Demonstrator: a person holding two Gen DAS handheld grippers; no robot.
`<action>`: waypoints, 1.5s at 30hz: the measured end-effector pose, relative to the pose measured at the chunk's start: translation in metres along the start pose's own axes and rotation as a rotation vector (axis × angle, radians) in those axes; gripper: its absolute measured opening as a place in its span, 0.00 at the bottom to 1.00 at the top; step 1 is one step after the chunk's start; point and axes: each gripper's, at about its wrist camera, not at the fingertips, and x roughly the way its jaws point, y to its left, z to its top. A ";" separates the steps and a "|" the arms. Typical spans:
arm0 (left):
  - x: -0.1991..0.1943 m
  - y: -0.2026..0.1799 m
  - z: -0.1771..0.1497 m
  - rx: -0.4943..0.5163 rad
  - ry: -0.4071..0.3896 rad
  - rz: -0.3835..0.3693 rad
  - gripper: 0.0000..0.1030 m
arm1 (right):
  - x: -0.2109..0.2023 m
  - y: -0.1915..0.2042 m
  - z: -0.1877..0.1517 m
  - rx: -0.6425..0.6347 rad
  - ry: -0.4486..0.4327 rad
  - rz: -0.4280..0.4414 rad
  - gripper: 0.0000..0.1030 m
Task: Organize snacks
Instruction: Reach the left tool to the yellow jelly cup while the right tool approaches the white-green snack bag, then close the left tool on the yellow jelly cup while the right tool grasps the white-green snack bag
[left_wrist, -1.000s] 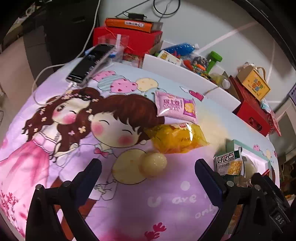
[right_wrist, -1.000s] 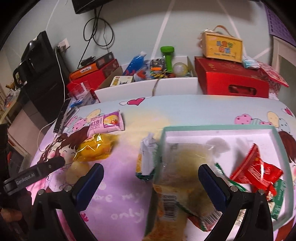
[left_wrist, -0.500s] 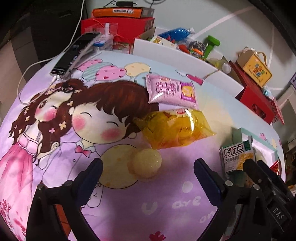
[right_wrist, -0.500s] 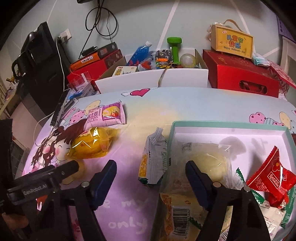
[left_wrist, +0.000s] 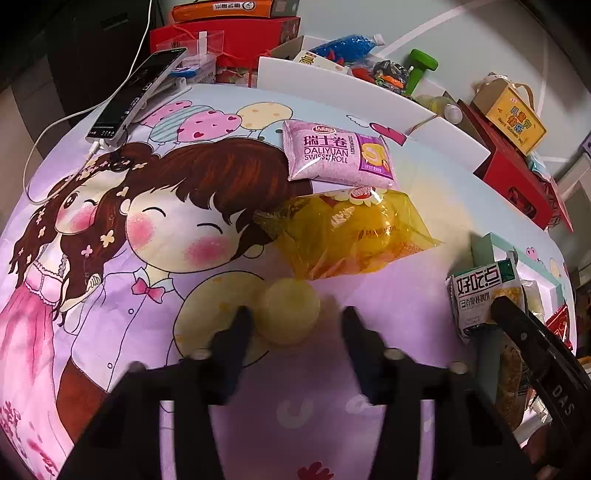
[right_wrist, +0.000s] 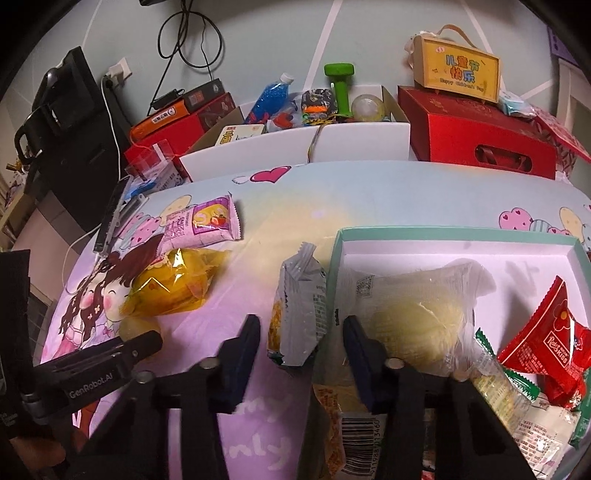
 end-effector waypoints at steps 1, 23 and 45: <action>0.000 0.001 0.000 0.002 -0.001 0.006 0.40 | 0.000 0.000 0.000 0.004 0.002 0.002 0.35; -0.047 -0.021 0.008 0.067 -0.117 -0.052 0.15 | -0.068 -0.003 0.015 0.023 -0.161 0.029 0.24; -0.017 0.000 0.013 0.028 -0.092 -0.103 0.43 | -0.045 -0.016 0.007 0.050 -0.100 0.009 0.24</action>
